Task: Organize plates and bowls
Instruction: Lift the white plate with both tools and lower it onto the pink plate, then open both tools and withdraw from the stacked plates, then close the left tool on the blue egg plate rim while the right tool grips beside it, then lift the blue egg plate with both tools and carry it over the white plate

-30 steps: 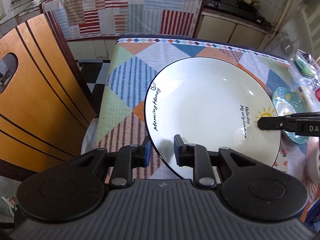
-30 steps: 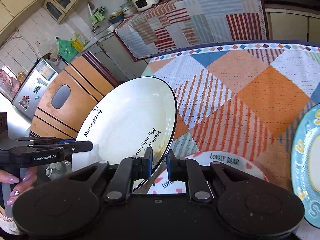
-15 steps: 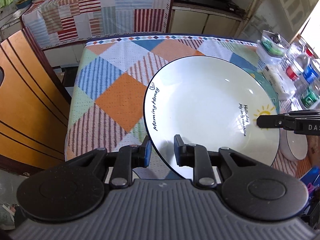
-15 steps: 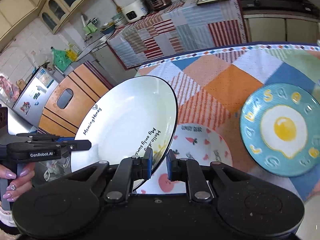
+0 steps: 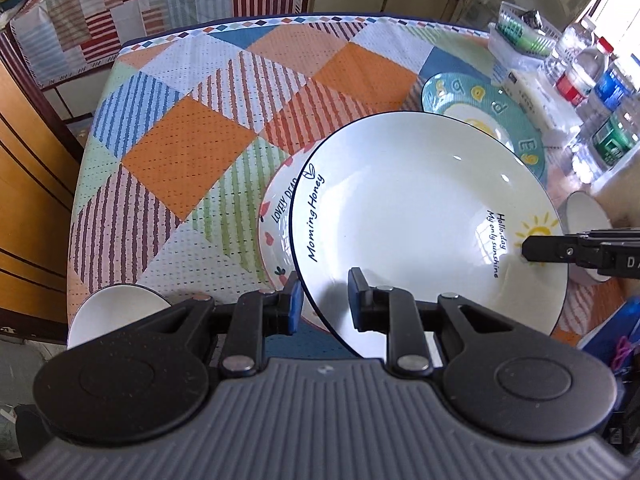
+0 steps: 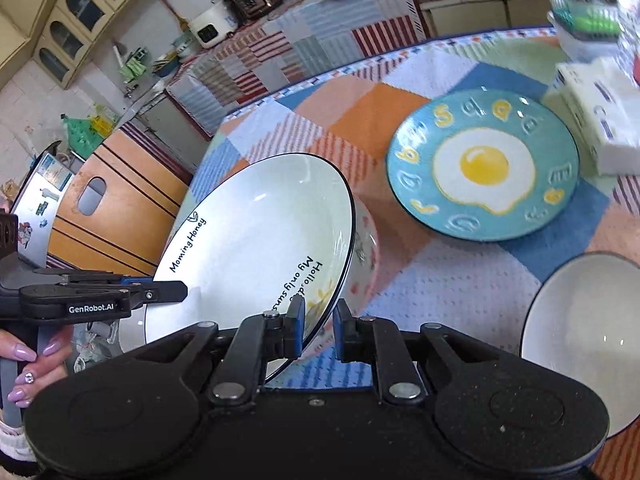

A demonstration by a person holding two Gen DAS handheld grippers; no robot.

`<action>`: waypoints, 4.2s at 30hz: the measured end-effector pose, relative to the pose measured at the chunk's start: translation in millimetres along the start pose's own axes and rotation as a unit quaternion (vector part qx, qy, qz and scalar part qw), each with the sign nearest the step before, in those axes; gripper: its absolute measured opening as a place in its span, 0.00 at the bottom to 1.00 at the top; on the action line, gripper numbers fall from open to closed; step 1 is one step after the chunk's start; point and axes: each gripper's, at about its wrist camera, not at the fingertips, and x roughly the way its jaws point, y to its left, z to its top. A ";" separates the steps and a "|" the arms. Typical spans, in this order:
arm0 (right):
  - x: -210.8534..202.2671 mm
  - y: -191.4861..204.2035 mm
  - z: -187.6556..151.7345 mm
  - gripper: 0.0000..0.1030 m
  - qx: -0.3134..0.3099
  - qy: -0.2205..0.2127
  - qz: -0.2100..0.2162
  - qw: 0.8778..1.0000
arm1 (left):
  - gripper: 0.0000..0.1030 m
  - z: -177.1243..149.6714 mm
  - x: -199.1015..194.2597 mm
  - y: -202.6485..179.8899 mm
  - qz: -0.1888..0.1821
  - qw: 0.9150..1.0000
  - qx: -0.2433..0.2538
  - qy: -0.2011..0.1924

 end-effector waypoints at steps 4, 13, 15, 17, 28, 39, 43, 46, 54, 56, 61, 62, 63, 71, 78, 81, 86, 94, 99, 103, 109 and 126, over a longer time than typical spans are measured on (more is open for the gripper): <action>15.6 -12.5 -4.8 0.18 0.007 0.015 -0.006 1.000 | 0.21 -2.6 15.9 -4.8 0.013 1.000 0.003 0.008; 34.5 -12.6 -4.4 0.18 -0.005 0.030 -0.020 0.999 | 0.21 0.9 36.3 4.6 0.017 0.999 -0.011 0.035; 38.3 -10.6 -0.9 0.18 0.001 0.044 -0.025 0.999 | 0.21 0.9 38.9 8.6 0.015 0.999 -0.020 0.041; 42.3 -8.4 2.9 0.18 -0.001 0.053 -0.031 0.998 | 0.21 0.1 41.5 10.7 0.016 0.999 -0.025 0.045; 53.9 3.7 8.5 0.20 -0.025 0.055 -0.066 0.996 | 0.22 7.6 48.2 12.3 0.028 0.998 -0.020 0.057; 70.0 31.8 5.0 0.27 -0.105 0.049 -0.142 0.983 | 0.22 14.3 55.0 9.6 0.065 0.996 -0.005 0.066; 68.5 37.6 4.8 0.27 -0.120 0.043 -0.166 0.978 | 0.22 15.7 43.1 11.8 0.050 0.997 -0.014 0.058; 58.0 46.2 6.9 0.27 -0.136 0.025 -0.169 0.976 | 0.22 17.3 28.3 8.5 0.045 0.998 -0.006 0.044; 15.3 71.0 11.8 0.31 -0.150 0.007 -0.185 0.971 | 0.23 21.4 -21.9 -1.7 0.027 0.999 0.016 0.011; 3.5 75.0 11.5 0.34 -0.153 0.001 -0.184 0.971 | 0.23 22.6 -34.0 -4.6 0.020 1.000 0.022 0.004; -21.8 78.6 10.0 0.42 -0.151 -0.009 -0.192 0.970 | 0.25 24.8 -60.1 -18.3 0.006 0.999 0.041 -0.011; -26.6 78.5 9.7 0.44 -0.149 -0.010 -0.194 0.970 | 0.26 25.1 -64.9 -21.7 0.003 0.999 0.045 -0.014; -31.1 77.8 9.6 0.47 -0.147 -0.011 -0.194 0.970 | 0.28 25.9 -68.3 -25.0 0.001 0.999 0.049 -0.015; -66.5 66.2 12.1 0.68 -0.132 -0.025 -0.192 0.972 | 0.44 41.6 -84.4 -58.4 -0.007 0.996 0.083 -0.032; -89.5 51.5 24.5 0.72 -0.135 -0.043 -0.228 0.963 | 0.54 68.3 -73.0 -85.9 -0.009 0.993 0.109 -0.036; -96.3 41.0 32.5 0.74 -0.126 -0.054 -0.220 0.966 | 0.59 78.7 -61.9 -94.7 -0.012 0.992 0.117 -0.040; -89.8 6.2 47.9 0.86 -0.085 -0.088 -0.183 0.975 | 0.69 94.1 -27.3 -108.6 0.004 0.990 0.134 -0.043; -50.9 -59.5 69.6 0.86 -0.029 -0.129 -0.131 0.983 | 0.73 124.3 52.6 -107.8 -0.010 0.995 0.100 -0.022; -24.4 -88.4 85.6 0.86 -0.015 -0.102 -0.120 0.987 | 0.73 143.6 98.4 -99.8 -0.034 0.997 0.065 -0.018; -3.2 -113.6 95.7 0.86 0.017 -0.072 -0.130 0.989 | 0.73 147.2 128.4 -99.1 -0.036 0.998 0.059 -0.010; 18.4 -149.6 101.8 0.81 0.085 -0.036 -0.137 0.986 | 0.71 146.5 153.4 -94.8 -0.049 0.998 0.048 -0.006; 33.4 -181.0 97.7 0.16 0.146 -0.011 -0.095 0.985 | 0.19 134.1 176.0 -91.9 -0.121 0.993 0.011 0.010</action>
